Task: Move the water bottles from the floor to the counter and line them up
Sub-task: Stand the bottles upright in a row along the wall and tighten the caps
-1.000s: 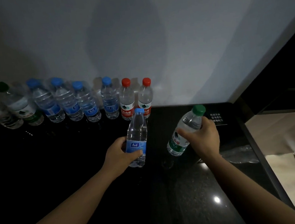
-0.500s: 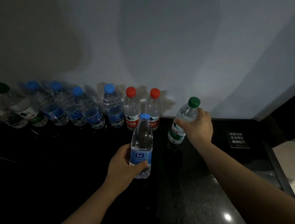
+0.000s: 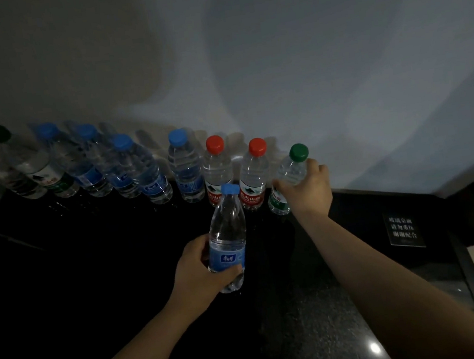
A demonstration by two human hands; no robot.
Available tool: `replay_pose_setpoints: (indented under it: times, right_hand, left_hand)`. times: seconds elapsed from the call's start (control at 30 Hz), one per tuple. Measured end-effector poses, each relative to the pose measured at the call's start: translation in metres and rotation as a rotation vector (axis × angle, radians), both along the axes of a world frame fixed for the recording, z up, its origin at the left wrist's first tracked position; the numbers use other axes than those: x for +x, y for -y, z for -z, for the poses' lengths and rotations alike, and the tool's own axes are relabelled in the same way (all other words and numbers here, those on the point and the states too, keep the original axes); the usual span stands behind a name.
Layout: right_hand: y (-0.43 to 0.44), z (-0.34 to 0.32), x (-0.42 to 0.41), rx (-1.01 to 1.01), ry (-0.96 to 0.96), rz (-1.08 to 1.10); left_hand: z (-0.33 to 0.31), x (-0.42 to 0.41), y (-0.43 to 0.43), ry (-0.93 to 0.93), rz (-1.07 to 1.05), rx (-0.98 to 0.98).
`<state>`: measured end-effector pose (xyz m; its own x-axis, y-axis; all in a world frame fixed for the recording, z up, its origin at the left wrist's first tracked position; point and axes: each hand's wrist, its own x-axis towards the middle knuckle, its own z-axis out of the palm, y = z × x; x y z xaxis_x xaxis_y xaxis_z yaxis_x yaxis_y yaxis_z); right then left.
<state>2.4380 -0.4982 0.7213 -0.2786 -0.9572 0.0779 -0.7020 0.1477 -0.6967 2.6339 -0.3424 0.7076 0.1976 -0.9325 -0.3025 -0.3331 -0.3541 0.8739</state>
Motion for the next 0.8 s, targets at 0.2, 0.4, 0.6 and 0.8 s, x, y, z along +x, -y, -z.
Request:
replay_pose_setpoints:
  times: [0.2,0.4,0.6,0.8]
  right_hand:
    - [-0.011,-0.001,-0.006,0.059,0.062,-0.064]
    - [-0.044,-0.016,-0.04,0.016,-0.03,-0.024]
    - [-0.105,-0.011,-0.102,0.119,-0.122,-0.043]
    - [-0.151,-0.002,-0.15,0.163,-0.106,0.014]
  left_hand:
    - [-0.001,-0.01,-0.001,0.031,-0.01,-0.001]
    - [-0.009,-0.032,0.001,0.108,-0.044,-0.06]
    - [-0.016,-0.075,0.008,0.108,-0.004,-0.102]
    - [-0.017,-0.122,0.023,0.094,0.077,-0.125]
